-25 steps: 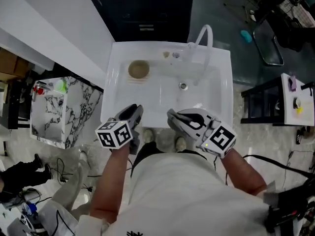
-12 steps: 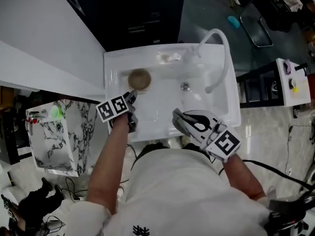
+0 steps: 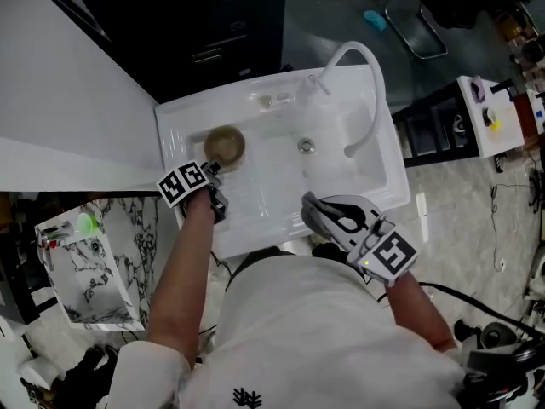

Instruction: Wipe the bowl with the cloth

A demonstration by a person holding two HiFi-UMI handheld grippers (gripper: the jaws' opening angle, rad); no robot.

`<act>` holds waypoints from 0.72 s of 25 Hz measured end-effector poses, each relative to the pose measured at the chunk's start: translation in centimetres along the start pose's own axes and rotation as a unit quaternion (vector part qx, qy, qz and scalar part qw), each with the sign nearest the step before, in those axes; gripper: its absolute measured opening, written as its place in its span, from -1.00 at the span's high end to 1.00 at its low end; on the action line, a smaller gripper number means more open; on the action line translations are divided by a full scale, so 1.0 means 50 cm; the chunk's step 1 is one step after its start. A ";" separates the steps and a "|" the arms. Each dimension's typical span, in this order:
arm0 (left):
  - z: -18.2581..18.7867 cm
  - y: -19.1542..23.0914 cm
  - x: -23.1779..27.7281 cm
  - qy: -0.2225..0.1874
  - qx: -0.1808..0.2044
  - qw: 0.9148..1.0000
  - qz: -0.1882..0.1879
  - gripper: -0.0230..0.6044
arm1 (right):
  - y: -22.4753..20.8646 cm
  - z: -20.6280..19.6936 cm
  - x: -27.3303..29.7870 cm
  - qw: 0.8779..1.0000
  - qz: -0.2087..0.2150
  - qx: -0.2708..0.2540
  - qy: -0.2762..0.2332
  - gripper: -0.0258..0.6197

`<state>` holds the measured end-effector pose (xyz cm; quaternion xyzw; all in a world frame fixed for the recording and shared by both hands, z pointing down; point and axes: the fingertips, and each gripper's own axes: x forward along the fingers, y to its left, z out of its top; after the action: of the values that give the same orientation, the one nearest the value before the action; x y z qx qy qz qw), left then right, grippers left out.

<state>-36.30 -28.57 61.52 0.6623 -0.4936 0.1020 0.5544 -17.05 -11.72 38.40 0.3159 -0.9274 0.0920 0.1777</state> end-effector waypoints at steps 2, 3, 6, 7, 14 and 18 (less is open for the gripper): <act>0.000 0.006 0.009 0.001 -0.008 1.000 0.005 0.32 | -0.002 -0.001 -0.003 1.000 -0.005 0.002 0.001 0.82; 0.000 0.011 0.013 0.001 -0.008 1.000 0.011 0.32 | -0.003 -0.002 -0.005 1.000 -0.007 0.003 0.001 0.82; -0.004 0.024 0.025 0.009 -0.012 1.000 0.026 0.32 | -0.005 -0.005 -0.010 1.000 -0.009 0.004 0.005 0.82; -0.007 0.027 0.028 0.012 -0.017 0.999 0.028 0.32 | -0.005 -0.005 -0.012 1.000 -0.009 0.004 0.004 0.82; -0.018 0.033 0.032 0.010 -0.032 0.998 0.050 0.85 | -0.014 -0.010 -0.033 1.000 -0.003 0.006 0.007 0.82; -0.021 0.013 0.007 -0.002 -0.001 0.998 0.068 0.86 | -0.020 -0.011 -0.045 1.000 0.004 0.005 0.000 0.82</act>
<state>-36.20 -27.79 62.54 0.6267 -0.5387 0.1380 0.5459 -14.62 -11.11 38.11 0.3131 -0.9282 0.0971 0.1761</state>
